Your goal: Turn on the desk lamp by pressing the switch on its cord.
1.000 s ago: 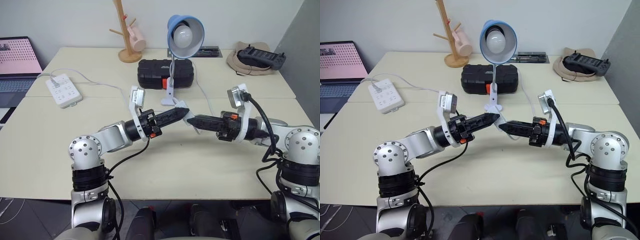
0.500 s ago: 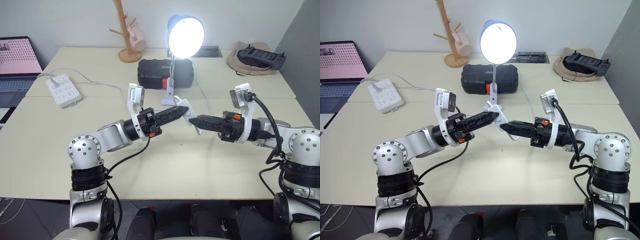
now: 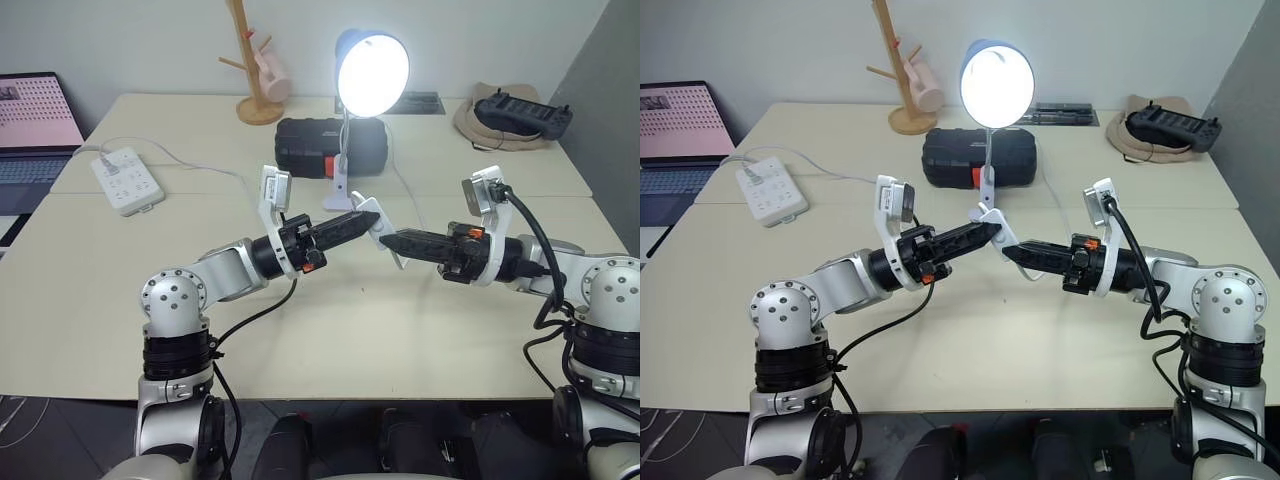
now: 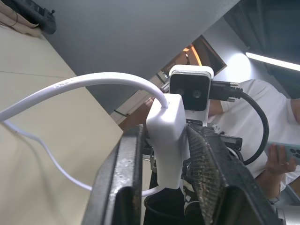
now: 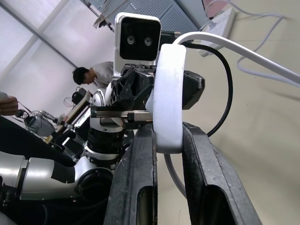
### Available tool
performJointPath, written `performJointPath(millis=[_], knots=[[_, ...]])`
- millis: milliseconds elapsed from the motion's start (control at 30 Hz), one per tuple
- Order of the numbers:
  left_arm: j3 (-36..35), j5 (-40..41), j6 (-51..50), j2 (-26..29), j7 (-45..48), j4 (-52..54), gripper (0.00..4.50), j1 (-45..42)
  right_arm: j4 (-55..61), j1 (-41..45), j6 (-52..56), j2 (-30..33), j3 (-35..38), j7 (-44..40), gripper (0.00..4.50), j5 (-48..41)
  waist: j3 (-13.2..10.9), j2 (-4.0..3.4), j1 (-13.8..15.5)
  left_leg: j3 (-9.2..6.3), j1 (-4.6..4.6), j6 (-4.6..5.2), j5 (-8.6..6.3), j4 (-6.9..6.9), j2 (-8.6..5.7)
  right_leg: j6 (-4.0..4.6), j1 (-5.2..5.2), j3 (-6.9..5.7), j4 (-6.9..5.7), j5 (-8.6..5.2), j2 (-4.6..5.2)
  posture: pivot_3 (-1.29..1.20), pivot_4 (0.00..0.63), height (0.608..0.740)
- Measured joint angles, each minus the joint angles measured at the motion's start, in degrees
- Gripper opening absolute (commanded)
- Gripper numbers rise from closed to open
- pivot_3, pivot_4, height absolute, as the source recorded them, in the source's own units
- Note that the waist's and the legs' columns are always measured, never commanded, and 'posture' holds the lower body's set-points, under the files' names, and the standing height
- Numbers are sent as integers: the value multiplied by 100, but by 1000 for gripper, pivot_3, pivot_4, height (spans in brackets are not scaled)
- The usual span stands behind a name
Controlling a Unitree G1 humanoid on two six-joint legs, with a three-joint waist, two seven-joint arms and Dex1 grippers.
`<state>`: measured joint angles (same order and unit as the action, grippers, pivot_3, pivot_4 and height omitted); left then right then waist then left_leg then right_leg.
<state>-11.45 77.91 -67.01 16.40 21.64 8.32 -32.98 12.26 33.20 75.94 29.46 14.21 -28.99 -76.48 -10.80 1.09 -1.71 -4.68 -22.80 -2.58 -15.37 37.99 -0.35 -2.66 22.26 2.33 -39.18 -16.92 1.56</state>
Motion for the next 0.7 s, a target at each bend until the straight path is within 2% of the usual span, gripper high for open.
performJointPath(millis=[133, 333, 433, 533, 567, 633, 700], knots=[[12, -23, -7, 189, 10, 0, 3066, 22, -29, 11, -79, 53, -90, -48, 369, 68, 0, 0, -1, 0, 0, 0, 0, 0, 0, 0, 0, 1, 4, 0, 0, 0, 150, 740], [-24, 8, -63, 723, 57, 88, 4372, 146, -225, 221, -281, 173, -281, -261, 369, 350, 0, 0, -6, -2, -1, 0, 0, -3, 1, 0, 0, 0, 7, 0, -4, 0, 150, 740], [-10, -238, -50, 1382, 441, 316, 4450, 282, -308, 304, -520, 371, -551, -564, 369, 771, -1, -2, -17, 2, 0, 0, 0, -5, -2, 0, 3, 3, 10, 0, -9, 0, 150, 740], [133, -961, 207, 2332, 1219, 639, 4450, 447, -485, 465, -1202, 814, -1252, -1003, 369, 1905, -3, -5, -15, 11, 2, 0, 0, -10, 1, 1, 4, 5, 12, -1, -15, 0, 150, 740], [189, -1120, 320, 2493, 1393, 684, 4450, 475, -536, 526, -1389, 860, -1458, -1104, 369, 2169, -3, -5, -16, 13, 2, 0, 0, -10, 1, 1, 5, 3, 14, -1, -16, 0, 150, 740], [585, -1995, 936, 3165, 2097, 719, 4450, 521, -816, 849, -2311, 993, -2511, -1470, 369, 3454, -4, -7, -17, 19, 2, 0, 0, -13, 3, 1, 6, 3, 19, -1, -20, 0, 150, 740], [830, -2621, 1382, 3584, 2519, 712, 4450, 538, -1102, 1057, -2991, 1018, -3260, -1646, 369, 4410, -5, -8, -24, 25, 2, -1, 0, -15, 4, 2, 9, 6, 22, -1, -23, 0, 150, 740]])
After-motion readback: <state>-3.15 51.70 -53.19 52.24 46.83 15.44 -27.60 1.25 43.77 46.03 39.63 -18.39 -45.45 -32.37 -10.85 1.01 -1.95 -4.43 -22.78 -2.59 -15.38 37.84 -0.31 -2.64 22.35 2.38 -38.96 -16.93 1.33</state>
